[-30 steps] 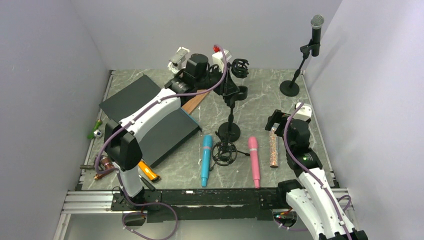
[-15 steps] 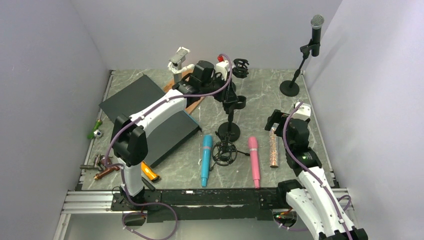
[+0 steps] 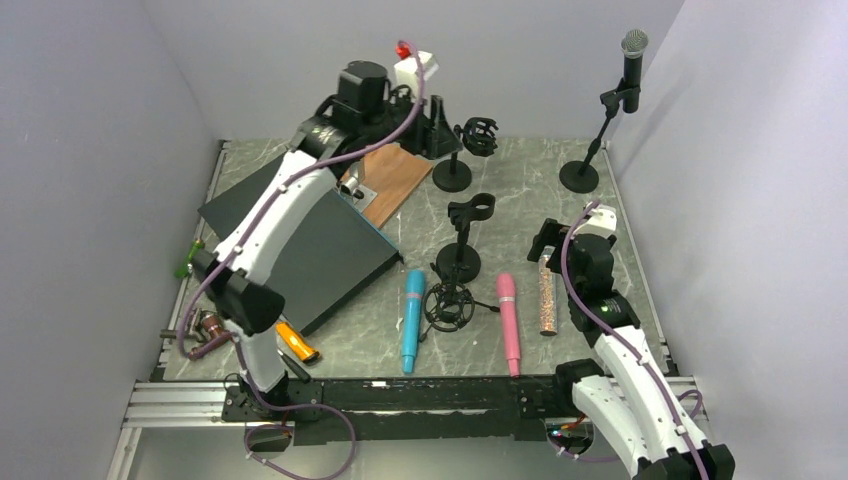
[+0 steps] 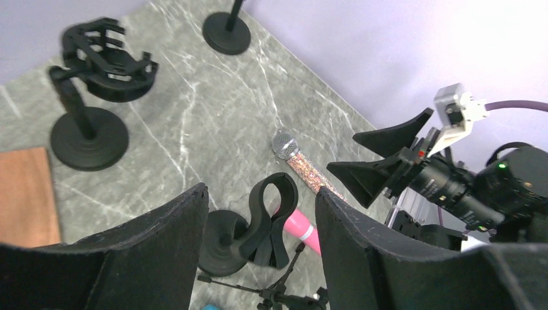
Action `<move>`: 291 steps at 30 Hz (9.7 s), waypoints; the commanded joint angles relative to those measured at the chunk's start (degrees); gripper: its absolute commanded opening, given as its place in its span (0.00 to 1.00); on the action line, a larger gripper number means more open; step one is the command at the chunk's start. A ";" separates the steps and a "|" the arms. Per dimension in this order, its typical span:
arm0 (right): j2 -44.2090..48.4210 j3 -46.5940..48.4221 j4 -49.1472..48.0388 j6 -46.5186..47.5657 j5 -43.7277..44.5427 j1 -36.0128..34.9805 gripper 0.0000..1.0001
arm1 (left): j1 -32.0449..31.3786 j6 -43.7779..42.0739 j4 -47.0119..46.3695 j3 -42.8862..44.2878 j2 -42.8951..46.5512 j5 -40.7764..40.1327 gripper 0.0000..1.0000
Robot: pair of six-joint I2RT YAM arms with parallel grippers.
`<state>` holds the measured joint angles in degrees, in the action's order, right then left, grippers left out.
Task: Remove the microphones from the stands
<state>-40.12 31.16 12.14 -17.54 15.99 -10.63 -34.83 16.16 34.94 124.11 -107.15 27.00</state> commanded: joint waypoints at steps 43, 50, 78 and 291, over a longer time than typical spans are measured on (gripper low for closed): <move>-66.36 62.03 -39.78 32.31 52.67 -6.53 1.00 | -5.18 -7.51 -8.57 -38.79 34.74 -8.90 0.99; -89.03 81.33 -92.13 88.09 55.19 -5.49 0.99 | -6.49 -9.97 -9.79 -40.62 35.73 -12.85 0.99; -84.85 101.48 -29.10 54.38 41.68 4.52 0.99 | -10.33 -13.60 -9.53 -41.28 34.47 -17.10 0.99; -46.13 69.77 3.78 19.85 -9.69 -5.40 0.00 | -7.82 -6.10 -47.12 -27.61 1.70 -16.09 0.89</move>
<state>-88.12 98.10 17.08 4.19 4.62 -16.19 -41.21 15.18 -10.72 92.53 -103.00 14.22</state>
